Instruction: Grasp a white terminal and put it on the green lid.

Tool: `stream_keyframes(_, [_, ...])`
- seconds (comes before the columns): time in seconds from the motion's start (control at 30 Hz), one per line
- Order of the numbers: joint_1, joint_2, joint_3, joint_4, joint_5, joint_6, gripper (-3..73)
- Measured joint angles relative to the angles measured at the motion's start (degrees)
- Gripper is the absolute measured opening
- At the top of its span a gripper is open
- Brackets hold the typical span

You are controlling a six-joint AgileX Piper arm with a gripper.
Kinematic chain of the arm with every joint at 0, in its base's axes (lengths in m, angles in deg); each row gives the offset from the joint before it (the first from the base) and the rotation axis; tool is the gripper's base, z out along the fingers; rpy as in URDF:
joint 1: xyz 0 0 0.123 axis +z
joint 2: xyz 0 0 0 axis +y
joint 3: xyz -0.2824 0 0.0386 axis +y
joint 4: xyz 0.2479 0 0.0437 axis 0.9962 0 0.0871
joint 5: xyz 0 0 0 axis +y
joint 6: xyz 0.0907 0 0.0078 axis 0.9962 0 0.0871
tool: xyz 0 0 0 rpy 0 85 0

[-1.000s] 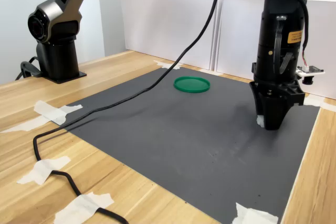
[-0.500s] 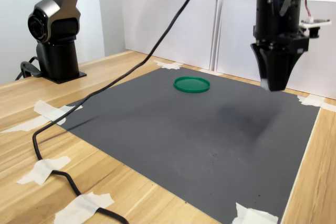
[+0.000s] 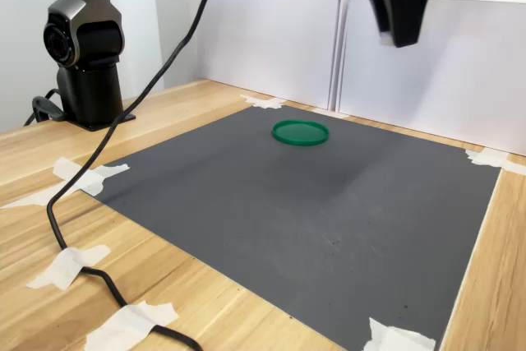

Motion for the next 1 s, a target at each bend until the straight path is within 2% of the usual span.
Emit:
stream_keyframes(0.17, [0.3,-5.9,12.2,-0.3,-3.6,-3.1,27.2])
stream_keyframes(0.33, [5.3,-9.7,19.1,-3.6,-4.7,-3.8,27.2])
stream_keyframes(0.5, [12.2,-10.6,20.3,-5.2,-5.1,0.5,27.2])
stream_keyframes(0.67, [16.7,-10.7,20.3,-6.7,-5.3,4.3,27.2])
stream_keyframes(1.0, [18.6,-10.8,22.9,-7.1,-9.8,5.8,27.2])
